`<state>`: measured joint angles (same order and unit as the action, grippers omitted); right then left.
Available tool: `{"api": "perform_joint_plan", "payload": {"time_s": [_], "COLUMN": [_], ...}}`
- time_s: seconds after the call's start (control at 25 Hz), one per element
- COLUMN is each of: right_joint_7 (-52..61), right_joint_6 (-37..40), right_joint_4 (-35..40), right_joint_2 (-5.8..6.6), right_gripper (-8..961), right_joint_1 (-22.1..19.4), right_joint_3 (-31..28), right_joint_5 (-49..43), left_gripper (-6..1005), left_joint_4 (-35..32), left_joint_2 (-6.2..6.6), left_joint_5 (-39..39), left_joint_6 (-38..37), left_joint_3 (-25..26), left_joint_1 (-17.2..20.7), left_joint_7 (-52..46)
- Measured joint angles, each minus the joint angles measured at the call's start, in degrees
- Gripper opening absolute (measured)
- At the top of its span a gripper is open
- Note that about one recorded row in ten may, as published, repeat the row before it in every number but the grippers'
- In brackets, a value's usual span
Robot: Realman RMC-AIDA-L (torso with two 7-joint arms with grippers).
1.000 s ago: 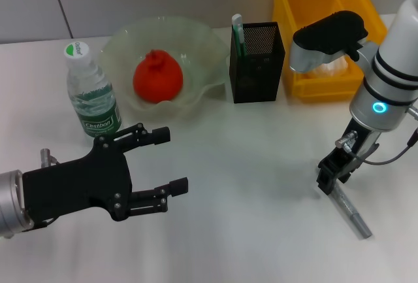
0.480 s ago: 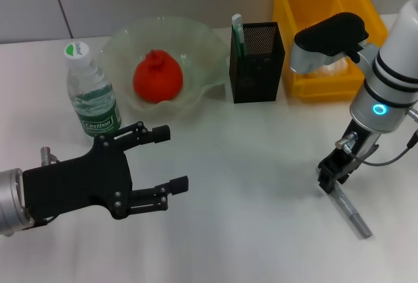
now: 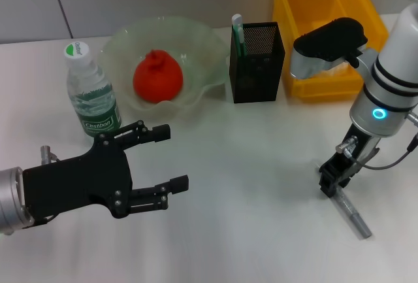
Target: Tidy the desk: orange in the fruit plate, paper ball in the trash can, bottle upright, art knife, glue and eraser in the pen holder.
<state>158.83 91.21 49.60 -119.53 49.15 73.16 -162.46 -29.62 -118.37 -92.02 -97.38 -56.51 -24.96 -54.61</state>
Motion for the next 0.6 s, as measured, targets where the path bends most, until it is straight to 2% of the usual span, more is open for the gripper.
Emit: {"api": "perform_joint_plan", "payload": {"time_s": [0.36, 0.6], "right_joint_7": [0.01, -0.25], "right_joint_6": [-0.08, 0.04], "right_joint_4": [-0.07, 1.45], "right_joint_2": [0.0, 0.25], "right_gripper": [271, 171], "right_joint_1": [-0.03, -0.18], "right_joint_3": [-0.04, -0.81], "right_joint_5": [0.08, 2.35], "left_gripper": [838, 838], "left_joint_4": [0.0, 0.0], "left_joint_2": [0.07, 0.08], "left_joint_5": [0.0, 0.0], "left_joint_6": [0.0, -0.01], "left_joint_3": [0.0, 0.07], "left_joint_1": [0.0, 0.0], "left_joint_7": [0.14, 0.21]}}
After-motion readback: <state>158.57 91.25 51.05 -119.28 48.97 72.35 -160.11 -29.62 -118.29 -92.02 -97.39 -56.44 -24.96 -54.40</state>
